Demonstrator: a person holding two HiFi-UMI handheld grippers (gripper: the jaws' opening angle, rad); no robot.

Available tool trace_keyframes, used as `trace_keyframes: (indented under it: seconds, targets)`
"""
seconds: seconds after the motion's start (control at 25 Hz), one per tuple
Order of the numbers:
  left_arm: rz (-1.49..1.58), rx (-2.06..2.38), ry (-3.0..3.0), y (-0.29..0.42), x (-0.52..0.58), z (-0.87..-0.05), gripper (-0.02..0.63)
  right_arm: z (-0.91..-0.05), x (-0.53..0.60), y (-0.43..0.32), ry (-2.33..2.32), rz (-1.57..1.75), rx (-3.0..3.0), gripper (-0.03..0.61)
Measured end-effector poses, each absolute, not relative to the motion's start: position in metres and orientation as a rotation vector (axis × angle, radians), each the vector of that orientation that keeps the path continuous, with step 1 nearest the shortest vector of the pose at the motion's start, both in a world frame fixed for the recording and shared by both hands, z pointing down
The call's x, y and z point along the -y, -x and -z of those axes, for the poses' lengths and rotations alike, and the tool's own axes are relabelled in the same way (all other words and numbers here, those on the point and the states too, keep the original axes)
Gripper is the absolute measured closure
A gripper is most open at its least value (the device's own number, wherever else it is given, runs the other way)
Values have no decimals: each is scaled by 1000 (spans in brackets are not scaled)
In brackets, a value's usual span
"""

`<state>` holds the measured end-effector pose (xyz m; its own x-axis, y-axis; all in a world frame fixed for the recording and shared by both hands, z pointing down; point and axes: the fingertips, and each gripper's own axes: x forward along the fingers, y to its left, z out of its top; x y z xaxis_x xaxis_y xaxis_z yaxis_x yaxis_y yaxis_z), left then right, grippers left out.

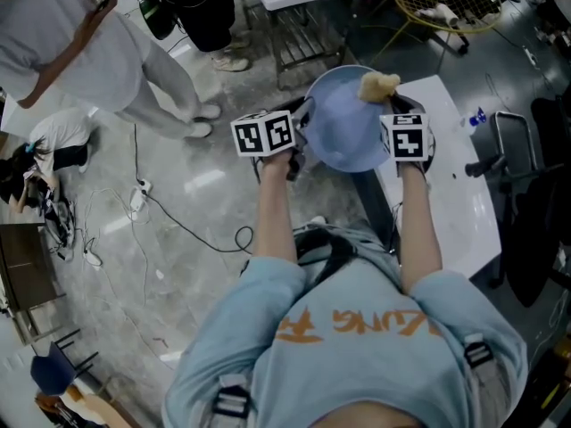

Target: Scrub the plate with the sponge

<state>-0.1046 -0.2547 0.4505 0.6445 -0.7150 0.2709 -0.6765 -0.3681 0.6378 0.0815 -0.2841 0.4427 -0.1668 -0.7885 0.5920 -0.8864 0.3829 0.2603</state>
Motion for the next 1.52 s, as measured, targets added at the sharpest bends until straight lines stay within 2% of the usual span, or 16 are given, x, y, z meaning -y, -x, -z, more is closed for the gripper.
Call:
trace_keyframes:
  seconds: [0.32, 0.76, 0.96, 1.52]
  targets:
    - [77, 1100, -2114, 110, 260, -450, 566, -422, 287, -15, -1295, -128, 2173, 563]
    - [96, 1135, -2103, 141, 249, -446, 566, -447, 271, 63, -1057, -100, 2203, 563]
    - [104, 1141, -2094, 145, 247, -448, 563, -449, 270, 56, -1065, -81, 2174, 563]
    - [121, 1073, -2094, 120, 253, -448, 561, -455, 266, -44, -1272, -154, 1998, 563]
